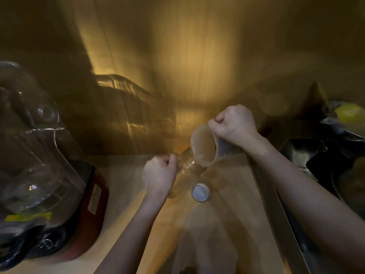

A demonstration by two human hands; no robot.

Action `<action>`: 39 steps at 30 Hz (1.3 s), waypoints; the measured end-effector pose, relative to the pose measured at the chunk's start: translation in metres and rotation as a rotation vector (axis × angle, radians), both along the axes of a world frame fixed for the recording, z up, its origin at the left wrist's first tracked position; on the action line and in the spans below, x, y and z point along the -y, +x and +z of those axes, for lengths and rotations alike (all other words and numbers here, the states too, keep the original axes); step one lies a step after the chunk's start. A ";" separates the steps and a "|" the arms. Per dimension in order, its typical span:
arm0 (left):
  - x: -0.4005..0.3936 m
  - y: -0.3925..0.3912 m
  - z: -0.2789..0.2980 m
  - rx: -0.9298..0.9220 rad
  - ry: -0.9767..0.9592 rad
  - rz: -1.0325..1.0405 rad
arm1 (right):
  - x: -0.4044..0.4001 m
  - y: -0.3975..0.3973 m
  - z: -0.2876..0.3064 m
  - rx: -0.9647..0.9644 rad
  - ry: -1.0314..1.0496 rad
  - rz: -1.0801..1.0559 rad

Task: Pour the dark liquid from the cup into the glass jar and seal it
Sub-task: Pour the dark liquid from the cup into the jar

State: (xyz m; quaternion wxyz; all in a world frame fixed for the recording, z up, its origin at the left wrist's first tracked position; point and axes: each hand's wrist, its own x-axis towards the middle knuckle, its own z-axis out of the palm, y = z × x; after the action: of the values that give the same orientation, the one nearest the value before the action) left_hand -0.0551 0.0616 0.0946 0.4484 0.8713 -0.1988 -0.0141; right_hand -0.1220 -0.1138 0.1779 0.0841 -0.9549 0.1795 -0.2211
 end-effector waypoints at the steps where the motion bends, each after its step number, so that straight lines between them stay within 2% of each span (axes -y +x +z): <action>1: 0.001 0.000 0.002 0.012 -0.003 0.003 | -0.001 0.002 0.004 -0.018 -0.059 -0.003; 8: 0.007 -0.008 0.014 -0.001 0.041 -0.013 | -0.009 0.009 0.008 0.088 -0.309 0.106; 15: 0.003 -0.012 0.014 -0.037 0.026 0.014 | -0.011 0.010 0.012 0.139 -0.250 0.130; 26: 0.007 -0.011 0.013 -0.091 -0.062 0.039 | -0.017 0.015 0.030 0.126 -0.386 0.192; 39: 0.011 -0.010 0.020 -0.147 -0.098 0.059 | -0.015 0.016 0.039 0.170 -0.416 0.224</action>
State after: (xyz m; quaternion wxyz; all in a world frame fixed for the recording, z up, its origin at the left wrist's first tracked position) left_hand -0.0651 0.0508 0.1151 0.5041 0.8505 -0.1399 -0.0551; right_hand -0.1057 -0.0990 0.2173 -0.0753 -0.9435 0.0156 -0.3222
